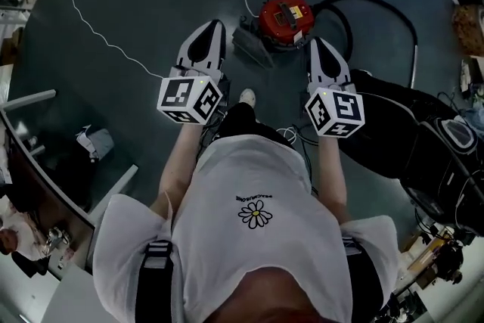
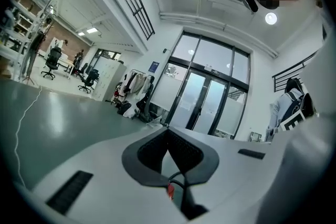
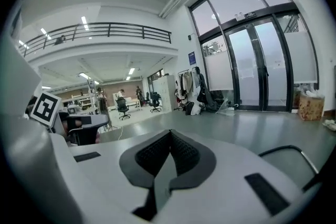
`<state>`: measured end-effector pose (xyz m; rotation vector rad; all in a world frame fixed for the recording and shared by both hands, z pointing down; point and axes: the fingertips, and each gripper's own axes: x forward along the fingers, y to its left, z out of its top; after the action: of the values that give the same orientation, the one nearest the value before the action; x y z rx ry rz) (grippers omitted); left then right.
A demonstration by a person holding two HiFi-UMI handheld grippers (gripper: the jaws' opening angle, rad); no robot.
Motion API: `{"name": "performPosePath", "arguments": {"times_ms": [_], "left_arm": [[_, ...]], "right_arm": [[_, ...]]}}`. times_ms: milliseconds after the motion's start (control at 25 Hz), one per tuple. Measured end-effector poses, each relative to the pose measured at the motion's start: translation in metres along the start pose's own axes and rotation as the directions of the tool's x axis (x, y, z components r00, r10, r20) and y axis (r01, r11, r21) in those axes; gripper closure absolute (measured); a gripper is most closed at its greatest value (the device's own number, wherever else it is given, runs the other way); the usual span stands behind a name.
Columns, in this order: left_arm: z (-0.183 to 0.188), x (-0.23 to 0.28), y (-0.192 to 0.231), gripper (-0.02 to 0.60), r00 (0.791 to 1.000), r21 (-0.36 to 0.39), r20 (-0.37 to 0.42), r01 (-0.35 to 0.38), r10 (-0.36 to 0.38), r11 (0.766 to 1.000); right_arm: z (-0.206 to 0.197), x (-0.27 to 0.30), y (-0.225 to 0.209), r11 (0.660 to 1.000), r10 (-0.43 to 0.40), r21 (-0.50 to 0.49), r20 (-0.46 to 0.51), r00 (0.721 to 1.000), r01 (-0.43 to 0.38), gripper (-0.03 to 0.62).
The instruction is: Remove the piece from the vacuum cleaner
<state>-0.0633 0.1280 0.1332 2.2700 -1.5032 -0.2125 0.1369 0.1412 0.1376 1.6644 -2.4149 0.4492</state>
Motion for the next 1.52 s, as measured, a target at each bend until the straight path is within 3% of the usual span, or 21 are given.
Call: {"name": "performPosePath", "arguments": {"times_ms": [200,480,600,720,880,1200,1440,1520], "left_arm": [[-0.005,0.01,0.021,0.577,1.0,-0.018,-0.008,-0.022,0.022,1.0],[0.001,0.018,0.071,0.577,0.998,-0.02,-0.008,-0.061,0.061,0.998],[0.012,0.034,0.089,0.577,0.999,-0.018,-0.013,-0.037,0.037,0.999],[0.007,0.059,0.104,0.577,0.997,-0.028,-0.068,-0.037,0.035,0.999],[0.012,0.076,0.108,0.577,0.994,0.006,-0.102,-0.046,0.046,0.999],[-0.003,0.089,0.093,0.577,0.99,-0.025,-0.138,-0.038,0.034,0.999],[-0.039,0.091,0.076,0.566,0.979,-0.042,-0.201,-0.032,0.023,0.999],[-0.05,0.092,0.073,0.491,0.975,-0.075,-0.223,-0.038,0.02,0.996]], "right_arm": [[-0.012,0.027,-0.008,1.0,0.002,-0.01,-0.061,0.998,-0.002,0.58],[-0.019,0.074,0.045,0.992,0.082,-0.086,-0.078,0.994,-0.089,0.58],[-0.006,0.098,0.057,0.993,0.06,-0.096,-0.056,0.997,-0.065,0.58],[0.013,0.119,0.056,0.995,0.003,-0.098,-0.021,1.0,-0.005,0.58],[0.027,0.138,0.062,0.995,0.016,-0.096,0.009,1.0,-0.015,0.58],[0.006,0.138,0.019,0.996,-0.038,0.074,-0.019,0.999,0.039,0.58],[-0.002,0.131,0.019,0.982,0.164,0.086,0.031,0.986,-0.166,0.579],[-0.006,0.132,0.02,0.981,0.183,0.062,0.013,0.983,-0.184,0.579]]}}
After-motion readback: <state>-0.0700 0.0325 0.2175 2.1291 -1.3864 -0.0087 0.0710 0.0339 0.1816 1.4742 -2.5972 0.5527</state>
